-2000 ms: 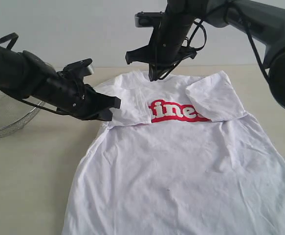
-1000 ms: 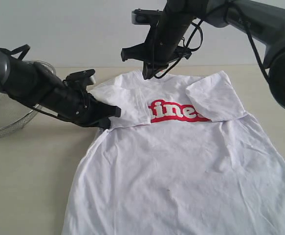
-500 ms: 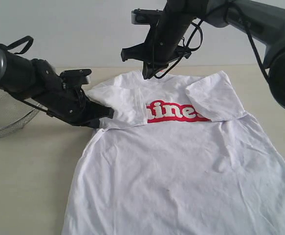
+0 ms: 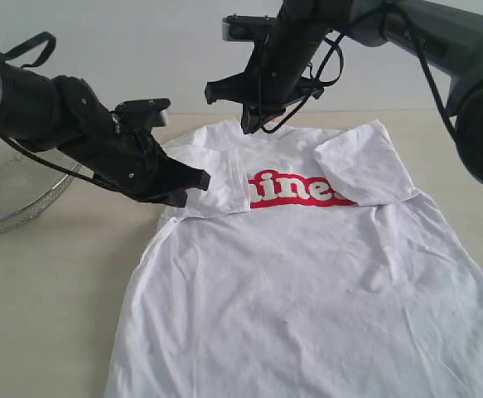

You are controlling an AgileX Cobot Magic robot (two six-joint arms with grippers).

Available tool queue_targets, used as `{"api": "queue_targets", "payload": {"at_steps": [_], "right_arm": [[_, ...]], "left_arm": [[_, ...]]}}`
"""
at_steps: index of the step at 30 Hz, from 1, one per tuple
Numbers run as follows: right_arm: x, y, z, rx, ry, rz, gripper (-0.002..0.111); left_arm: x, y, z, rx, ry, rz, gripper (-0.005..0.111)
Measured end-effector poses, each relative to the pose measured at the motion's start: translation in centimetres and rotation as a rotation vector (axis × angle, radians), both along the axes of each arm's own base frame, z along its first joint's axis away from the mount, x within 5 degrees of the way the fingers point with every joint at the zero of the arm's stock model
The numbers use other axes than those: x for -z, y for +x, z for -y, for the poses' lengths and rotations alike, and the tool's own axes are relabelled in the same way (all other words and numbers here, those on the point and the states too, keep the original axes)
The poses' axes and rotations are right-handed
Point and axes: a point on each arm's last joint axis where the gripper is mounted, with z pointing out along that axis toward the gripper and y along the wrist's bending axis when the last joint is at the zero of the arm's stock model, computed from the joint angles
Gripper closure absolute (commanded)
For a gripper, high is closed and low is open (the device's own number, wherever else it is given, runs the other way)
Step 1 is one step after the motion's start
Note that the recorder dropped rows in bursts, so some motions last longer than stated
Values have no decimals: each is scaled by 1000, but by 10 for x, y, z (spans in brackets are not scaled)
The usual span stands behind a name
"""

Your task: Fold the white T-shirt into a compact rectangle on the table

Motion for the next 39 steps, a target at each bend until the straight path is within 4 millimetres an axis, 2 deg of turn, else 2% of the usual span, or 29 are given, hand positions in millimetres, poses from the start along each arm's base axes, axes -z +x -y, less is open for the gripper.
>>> {"api": "queue_targets", "payload": {"at_steps": [5, 15, 22, 27, 39], "right_arm": [[0, 0, 0, -1, -2, -6, 108], [0, -1, 0, -2, -2, -7, 108], [0, -1, 0, -2, 0, -8, 108], [0, -1, 0, -2, 0, -8, 108], [4, -2, 0, -21, -14, -26, 108]], "left_arm": [[15, -2, 5, 13, 13, -37, 102], [32, 0, 4, 18, 39, -52, 102], [33, 0, 0, 35, 102, -41, 102], [35, 3, -10, -11, 174, -38, 102], [26, 6, -27, -64, 183, -58, 102]]}}
